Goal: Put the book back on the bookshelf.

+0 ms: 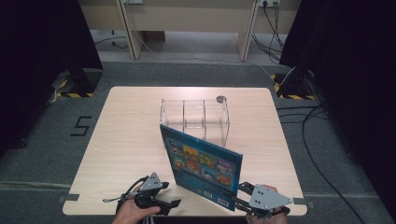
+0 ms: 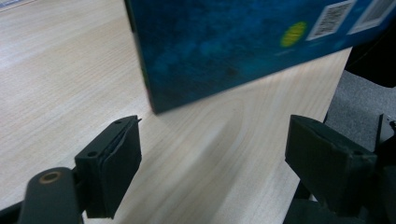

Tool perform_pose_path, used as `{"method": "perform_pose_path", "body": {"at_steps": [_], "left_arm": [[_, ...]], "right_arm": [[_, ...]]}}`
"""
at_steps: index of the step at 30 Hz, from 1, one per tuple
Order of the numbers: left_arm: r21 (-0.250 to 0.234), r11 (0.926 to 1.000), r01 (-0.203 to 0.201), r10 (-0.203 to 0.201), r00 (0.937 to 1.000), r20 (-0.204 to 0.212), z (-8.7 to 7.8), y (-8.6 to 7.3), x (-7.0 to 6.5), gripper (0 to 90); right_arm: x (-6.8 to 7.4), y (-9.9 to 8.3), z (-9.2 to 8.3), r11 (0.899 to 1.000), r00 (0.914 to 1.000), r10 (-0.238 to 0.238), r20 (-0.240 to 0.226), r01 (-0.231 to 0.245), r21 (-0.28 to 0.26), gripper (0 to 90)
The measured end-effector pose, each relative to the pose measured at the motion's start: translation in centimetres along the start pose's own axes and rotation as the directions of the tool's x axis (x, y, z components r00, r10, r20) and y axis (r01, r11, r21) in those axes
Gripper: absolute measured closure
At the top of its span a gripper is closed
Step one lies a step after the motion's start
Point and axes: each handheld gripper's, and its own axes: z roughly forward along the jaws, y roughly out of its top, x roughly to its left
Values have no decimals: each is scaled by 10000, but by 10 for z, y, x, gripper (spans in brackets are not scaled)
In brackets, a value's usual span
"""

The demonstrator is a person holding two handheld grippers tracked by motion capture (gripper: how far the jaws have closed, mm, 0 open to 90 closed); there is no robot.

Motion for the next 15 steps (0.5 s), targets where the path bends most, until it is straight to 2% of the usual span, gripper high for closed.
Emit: {"method": "perform_pose_path", "body": {"at_steps": [4, 5, 8, 10, 13, 15], "left_arm": [[-114, 9999, 53, -54, 10000, -77, -1, 1, 1, 179], [-114, 9999, 53, -54, 10000, -77, -1, 1, 1, 179], [-130, 9999, 61, -62, 9999, -94, -2, 1, 1, 179], [-136, 9999, 73, -75, 9999, -105, -2, 0, 1, 179], [-109, 9999, 42, -44, 9999, -112, -2, 0, 1, 180], [-93, 9999, 43, -44, 9999, -112, -2, 0, 1, 181]], "right_arm": [[0, -7, 5, 9991, 9997, 230, -59, -227, 370, 815], [-1, -9, 5, 9977, 9979, 629, -158, -624, 275, 807], [0, -10, 7, 9983, 9982, 540, -260, -533, 255, 798], [4, -9, 11, 9966, 9966, 787, -262, -779, 275, 788], [3, -9, 11, 9956, 9956, 913, -205, -908, 212, 794], [2, -10, 9, 9918, 9916, 1279, -184, -1278, 99, 794]]}}
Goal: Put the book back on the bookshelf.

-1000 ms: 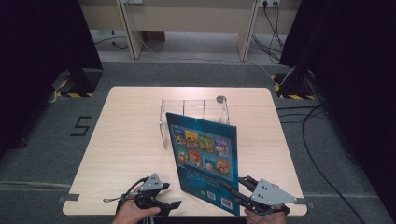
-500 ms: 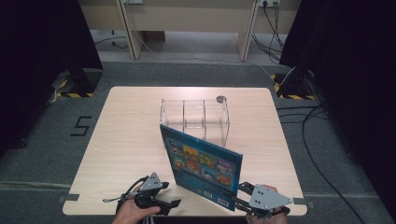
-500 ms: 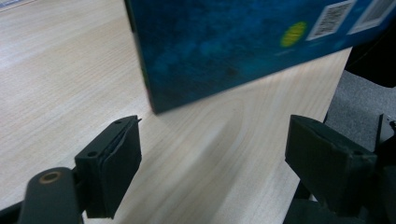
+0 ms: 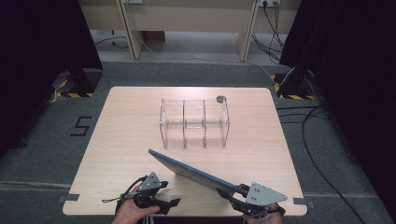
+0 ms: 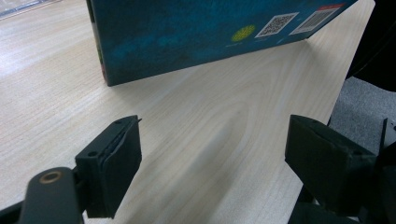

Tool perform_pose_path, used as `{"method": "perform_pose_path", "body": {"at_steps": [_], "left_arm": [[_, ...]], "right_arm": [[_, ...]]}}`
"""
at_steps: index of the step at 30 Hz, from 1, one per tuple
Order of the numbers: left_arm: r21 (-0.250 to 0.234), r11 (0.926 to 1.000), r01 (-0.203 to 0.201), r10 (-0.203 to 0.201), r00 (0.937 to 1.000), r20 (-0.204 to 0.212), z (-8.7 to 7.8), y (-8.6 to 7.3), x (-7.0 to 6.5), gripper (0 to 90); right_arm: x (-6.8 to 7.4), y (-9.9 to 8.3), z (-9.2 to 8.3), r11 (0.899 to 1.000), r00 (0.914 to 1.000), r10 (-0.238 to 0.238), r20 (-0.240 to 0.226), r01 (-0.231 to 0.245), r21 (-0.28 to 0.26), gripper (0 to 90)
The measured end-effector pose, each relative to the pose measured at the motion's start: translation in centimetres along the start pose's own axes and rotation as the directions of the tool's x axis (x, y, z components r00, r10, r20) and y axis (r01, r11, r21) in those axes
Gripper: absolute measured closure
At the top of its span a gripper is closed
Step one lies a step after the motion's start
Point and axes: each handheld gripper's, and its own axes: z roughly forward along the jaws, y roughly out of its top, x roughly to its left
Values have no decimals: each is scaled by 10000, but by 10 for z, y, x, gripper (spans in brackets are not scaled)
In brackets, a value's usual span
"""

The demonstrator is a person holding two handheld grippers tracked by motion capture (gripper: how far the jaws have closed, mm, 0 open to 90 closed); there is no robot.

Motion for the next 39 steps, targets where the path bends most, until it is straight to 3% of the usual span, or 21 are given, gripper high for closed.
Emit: {"method": "perform_pose_path", "body": {"at_steps": [3, 7, 26, 37, 39], "left_arm": [[16, 10000, -2, 2, 10000, -1, 0, 0, 0, 182], [-84, 10000, 36, -37, 9999, -109, -1, 0, 1, 182], [-5, 10000, -75, 74, 9999, -119, 0, 0, 1, 186], [-4, 9999, -103, 103, 9999, -77, 1, 0, 1, 186], [3, 9999, -108, 108, 9999, -83, 1, 0, 1, 186]], "right_arm": [[-2, 0, -2, 9999, 9998, -166, 59, 166, -45, 805], [-6, -2, -4, 9991, 9991, 400, 147, -398, -143, 811], [-13, -5, -9, 9969, 9970, 696, 330, -683, -396, 813], [-9, -2, -8, 9980, 9983, 438, 374, -420, -471, 778], [-8, -1, -6, 9991, 9992, 173, 367, -159, -400, 771]]}}
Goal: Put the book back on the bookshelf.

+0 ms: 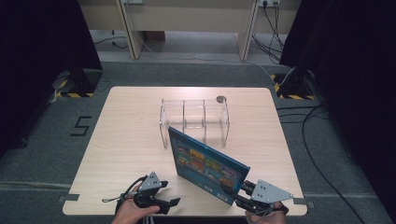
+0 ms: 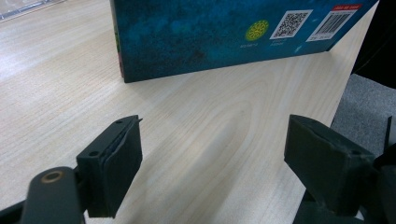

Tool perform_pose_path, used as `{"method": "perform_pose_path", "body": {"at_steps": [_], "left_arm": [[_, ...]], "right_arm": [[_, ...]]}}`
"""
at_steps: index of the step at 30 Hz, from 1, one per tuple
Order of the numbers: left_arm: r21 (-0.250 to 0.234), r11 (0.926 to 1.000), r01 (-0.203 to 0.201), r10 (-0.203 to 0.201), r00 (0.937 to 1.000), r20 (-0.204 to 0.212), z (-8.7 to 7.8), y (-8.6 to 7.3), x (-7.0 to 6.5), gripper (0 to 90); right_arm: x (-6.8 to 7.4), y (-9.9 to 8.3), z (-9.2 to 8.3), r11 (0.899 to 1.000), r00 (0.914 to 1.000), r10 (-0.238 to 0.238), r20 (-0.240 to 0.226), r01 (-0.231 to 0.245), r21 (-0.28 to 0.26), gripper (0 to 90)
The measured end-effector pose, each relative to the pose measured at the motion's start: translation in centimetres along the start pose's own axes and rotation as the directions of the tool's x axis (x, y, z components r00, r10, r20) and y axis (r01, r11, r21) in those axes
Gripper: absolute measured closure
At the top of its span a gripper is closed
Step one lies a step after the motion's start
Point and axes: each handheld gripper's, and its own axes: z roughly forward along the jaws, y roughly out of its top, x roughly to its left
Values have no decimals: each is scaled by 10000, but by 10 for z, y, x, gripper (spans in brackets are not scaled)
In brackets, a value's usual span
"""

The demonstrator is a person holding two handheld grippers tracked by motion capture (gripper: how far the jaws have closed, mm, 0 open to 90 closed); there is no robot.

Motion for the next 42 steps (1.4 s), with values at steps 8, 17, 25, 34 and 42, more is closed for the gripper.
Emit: {"method": "perform_pose_path", "body": {"at_steps": [8, 17, 25, 34, 42], "left_arm": [[24, 10000, 1, -1, 10000, 20, 0, 0, 0, 186], [39, 10000, 6, -6, 10000, 30, 0, 0, 1, 187], [41, 10000, 16, -16, 10000, 34, 0, 0, 1, 187], [41, 10000, 31, -31, 10000, 51, 1, 0, 1, 188], [16, 10000, 65, -65, 10000, 51, 0, 0, 2, 193]], "right_arm": [[3, 0, 8, 9999, 9999, 102, 74, -102, -14, 742], [4, 2, 14, 9987, 9990, 369, 243, -360, -357, 743], [5, 3, 22, 9980, 9986, 487, 200, -478, -408, 744], [7, 3, 28, 9974, 9988, 463, 140, -455, -561, 801], [8, 4, 28, 9965, 9979, 255, 597, -206, -807, 818]]}}
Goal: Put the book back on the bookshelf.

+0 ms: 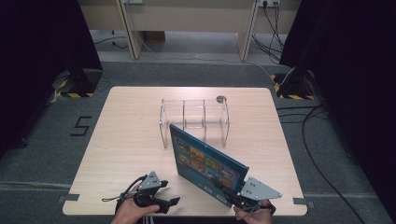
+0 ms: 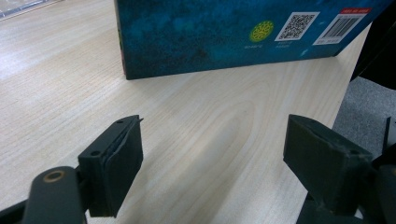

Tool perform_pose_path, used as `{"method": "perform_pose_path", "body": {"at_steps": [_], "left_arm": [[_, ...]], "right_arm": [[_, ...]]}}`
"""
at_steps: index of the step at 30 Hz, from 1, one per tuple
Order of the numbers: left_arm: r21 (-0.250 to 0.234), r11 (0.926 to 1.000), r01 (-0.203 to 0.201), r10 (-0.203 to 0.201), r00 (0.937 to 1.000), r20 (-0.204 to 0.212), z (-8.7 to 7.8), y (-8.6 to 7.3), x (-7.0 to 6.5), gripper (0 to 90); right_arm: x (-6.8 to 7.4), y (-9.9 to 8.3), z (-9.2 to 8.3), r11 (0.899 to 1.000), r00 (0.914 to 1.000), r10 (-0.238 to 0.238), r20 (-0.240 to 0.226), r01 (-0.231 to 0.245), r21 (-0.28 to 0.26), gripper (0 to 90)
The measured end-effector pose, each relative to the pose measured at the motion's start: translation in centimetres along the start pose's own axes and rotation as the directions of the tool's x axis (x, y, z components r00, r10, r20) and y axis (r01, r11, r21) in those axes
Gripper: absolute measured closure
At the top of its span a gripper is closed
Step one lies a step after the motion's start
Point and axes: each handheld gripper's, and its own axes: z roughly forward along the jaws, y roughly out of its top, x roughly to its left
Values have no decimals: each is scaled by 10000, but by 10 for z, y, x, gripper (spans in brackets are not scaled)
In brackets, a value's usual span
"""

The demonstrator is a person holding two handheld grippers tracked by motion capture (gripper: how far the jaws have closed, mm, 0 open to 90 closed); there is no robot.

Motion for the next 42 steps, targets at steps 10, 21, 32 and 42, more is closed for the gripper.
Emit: {"method": "perform_pose_path", "body": {"at_steps": [10, 21, 32, 42], "left_arm": [[19, 10000, 19, -19, 10000, 12, 0, 0, 1, 193], [70, 10000, 12, -12, 10000, 22, 0, 0, 2, 193], [908, 9930, -761, 800, 9960, -400, 7, -5, 3, 196], [1077, 9821, -1545, 1659, 9804, -1066, 10, -7, 4, 146]], "right_arm": [[-8, 12, -15, 9957, 9967, 359, 726, -296, -873, 823], [-15, 14, -31, 9950, 9896, 347, 1399, -212, -972, 823], [-24, 19, -46, 9934, 9773, 456, 2067, -226, -1122, 822], [-37, 25, -55, 9933, 9566, 268, 2900, 72, -1156, 822]]}}
